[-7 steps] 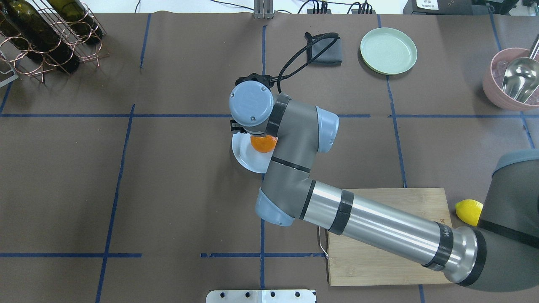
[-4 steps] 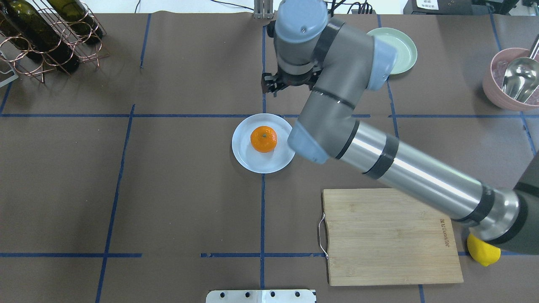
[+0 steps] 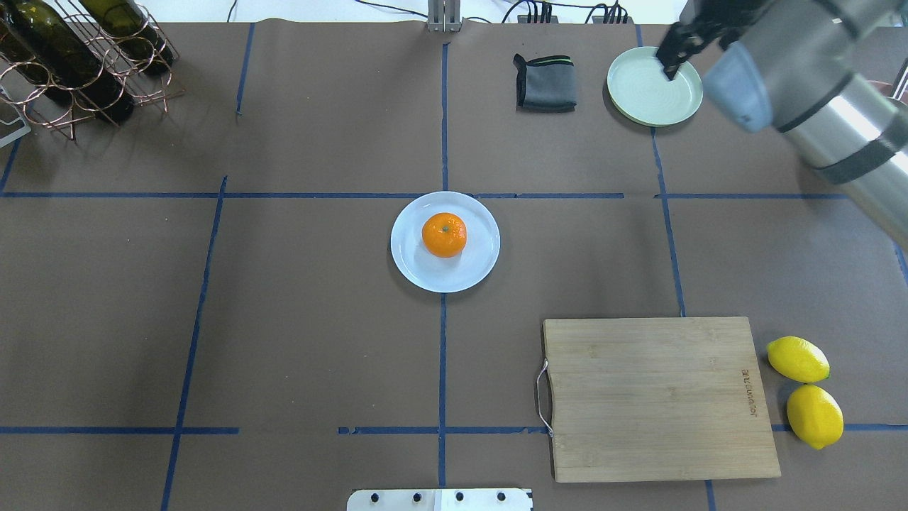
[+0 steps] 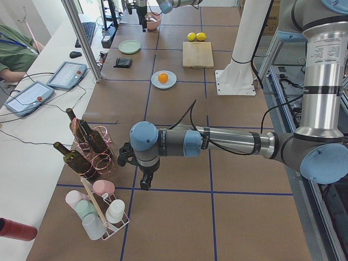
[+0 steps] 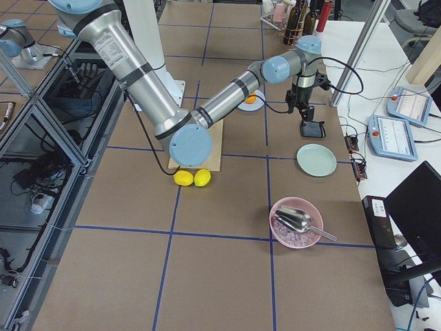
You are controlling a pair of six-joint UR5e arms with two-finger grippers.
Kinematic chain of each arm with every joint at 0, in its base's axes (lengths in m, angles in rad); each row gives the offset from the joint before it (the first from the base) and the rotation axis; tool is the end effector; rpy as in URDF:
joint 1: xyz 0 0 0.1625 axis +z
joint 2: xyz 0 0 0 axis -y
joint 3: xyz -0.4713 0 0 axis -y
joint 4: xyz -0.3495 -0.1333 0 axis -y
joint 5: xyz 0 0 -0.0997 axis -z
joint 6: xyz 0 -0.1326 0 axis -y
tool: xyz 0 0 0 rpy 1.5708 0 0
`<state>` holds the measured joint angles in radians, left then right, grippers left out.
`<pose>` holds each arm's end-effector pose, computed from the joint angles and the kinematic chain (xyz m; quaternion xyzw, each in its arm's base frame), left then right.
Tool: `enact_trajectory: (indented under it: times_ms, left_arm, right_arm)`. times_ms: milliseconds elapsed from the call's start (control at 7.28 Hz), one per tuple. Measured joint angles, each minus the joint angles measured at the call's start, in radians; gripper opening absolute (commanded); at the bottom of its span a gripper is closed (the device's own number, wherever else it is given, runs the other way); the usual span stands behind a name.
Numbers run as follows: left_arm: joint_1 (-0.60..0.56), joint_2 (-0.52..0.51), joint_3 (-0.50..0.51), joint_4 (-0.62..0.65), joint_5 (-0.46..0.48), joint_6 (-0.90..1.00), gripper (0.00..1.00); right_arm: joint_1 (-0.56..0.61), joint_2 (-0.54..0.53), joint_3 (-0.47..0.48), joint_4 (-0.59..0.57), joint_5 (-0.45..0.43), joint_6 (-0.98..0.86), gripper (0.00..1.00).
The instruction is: Pick orange to plate
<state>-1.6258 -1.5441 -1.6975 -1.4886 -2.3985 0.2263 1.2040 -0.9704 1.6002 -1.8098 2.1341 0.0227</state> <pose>-0.0596 -0.4338 0.6867 0.0644 0.3970 0.0819 0.9119 -0.1868 -0.6605 0.4112 0.1302 -0.3036 -0.2145 0.9192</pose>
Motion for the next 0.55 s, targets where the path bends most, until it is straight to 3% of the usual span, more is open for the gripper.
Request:
enact_trajectory:
  times_ms: [275,412,550]
  left_arm:
    - [-0.001,0.002,-0.013,-0.001,0.005,0.004,1.00]
    - [-0.001,0.002,-0.021,-0.001,0.006,0.006,1.00]
    - [-0.002,0.005,-0.030,0.000,0.007,0.008,1.00]
  right_arm:
    - [0.157,-0.158,0.040,-0.030,0.010,-0.255,1.00]
    - [0.214,-0.261,0.047,-0.004,0.006,-0.307,1.00]
    - [0.257,-0.387,0.045,0.103,0.003,-0.323,1.00]
